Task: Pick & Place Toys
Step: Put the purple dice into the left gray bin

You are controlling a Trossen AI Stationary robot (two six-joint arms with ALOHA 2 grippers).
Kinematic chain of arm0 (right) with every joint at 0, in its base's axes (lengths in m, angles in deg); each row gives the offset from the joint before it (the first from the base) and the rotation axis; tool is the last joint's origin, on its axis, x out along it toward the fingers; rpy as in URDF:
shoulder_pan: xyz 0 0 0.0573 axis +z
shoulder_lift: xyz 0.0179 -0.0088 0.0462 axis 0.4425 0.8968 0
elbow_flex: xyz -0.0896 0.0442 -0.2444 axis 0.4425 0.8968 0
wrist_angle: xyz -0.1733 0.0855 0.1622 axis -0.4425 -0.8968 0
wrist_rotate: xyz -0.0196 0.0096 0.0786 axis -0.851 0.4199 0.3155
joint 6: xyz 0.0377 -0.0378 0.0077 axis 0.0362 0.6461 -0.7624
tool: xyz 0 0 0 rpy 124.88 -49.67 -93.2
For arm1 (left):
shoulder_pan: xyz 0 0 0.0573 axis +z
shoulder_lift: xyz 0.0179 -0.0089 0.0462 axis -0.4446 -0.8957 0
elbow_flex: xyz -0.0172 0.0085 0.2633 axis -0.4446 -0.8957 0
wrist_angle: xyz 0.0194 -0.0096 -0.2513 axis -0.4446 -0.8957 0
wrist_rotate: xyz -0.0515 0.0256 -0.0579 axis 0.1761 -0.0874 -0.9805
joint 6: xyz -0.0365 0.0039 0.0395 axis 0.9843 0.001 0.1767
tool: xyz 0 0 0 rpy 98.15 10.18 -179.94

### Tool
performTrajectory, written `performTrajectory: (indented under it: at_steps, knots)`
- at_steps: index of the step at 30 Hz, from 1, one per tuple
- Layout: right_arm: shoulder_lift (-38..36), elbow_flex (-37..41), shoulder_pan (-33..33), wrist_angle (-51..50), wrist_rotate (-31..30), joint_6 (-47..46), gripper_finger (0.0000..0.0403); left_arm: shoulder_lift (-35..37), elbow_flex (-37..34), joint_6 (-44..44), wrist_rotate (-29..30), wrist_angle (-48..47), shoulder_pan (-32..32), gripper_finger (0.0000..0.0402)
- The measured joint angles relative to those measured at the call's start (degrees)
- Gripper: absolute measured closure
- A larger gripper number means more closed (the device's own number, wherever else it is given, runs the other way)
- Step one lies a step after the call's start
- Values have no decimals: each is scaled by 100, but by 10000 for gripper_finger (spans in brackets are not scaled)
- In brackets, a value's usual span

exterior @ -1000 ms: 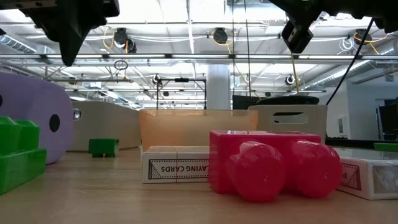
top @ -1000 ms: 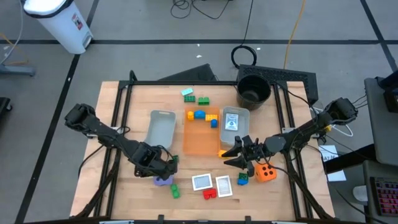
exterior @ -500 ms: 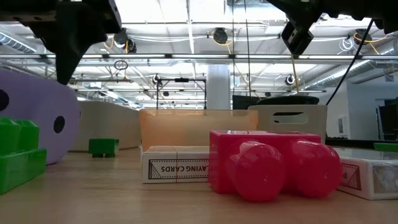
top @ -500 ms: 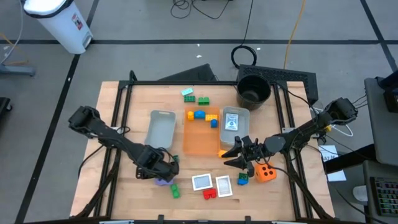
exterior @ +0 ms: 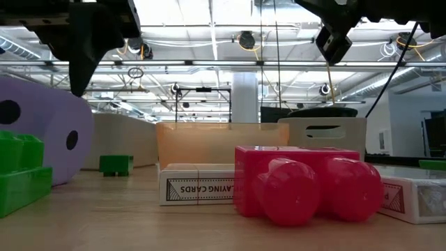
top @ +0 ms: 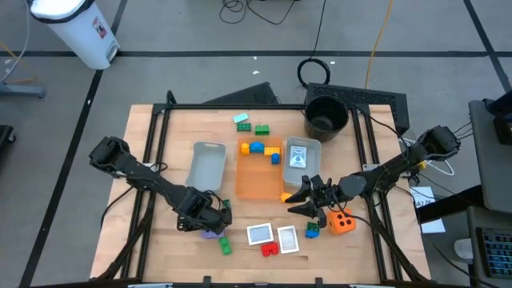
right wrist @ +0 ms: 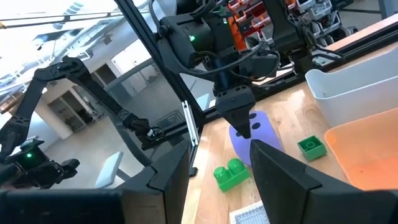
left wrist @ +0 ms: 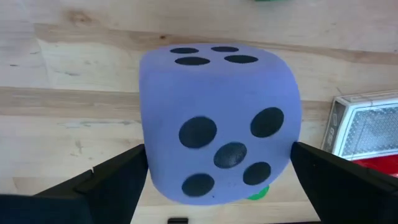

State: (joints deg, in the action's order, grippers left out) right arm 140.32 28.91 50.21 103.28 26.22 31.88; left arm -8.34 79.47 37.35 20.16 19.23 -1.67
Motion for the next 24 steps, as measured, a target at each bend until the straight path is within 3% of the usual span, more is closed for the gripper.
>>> performTrajectory:
  at_steps: [12, 24]
  knots:
    - [0, 0, -2, -15, 11, -9, 243, -351, 17, -513, -207, 336, 152, 4]
    - [0, 0, 0, -28, 13, -12, 243, -360, 10, -754, 335, 170, 163, 4]
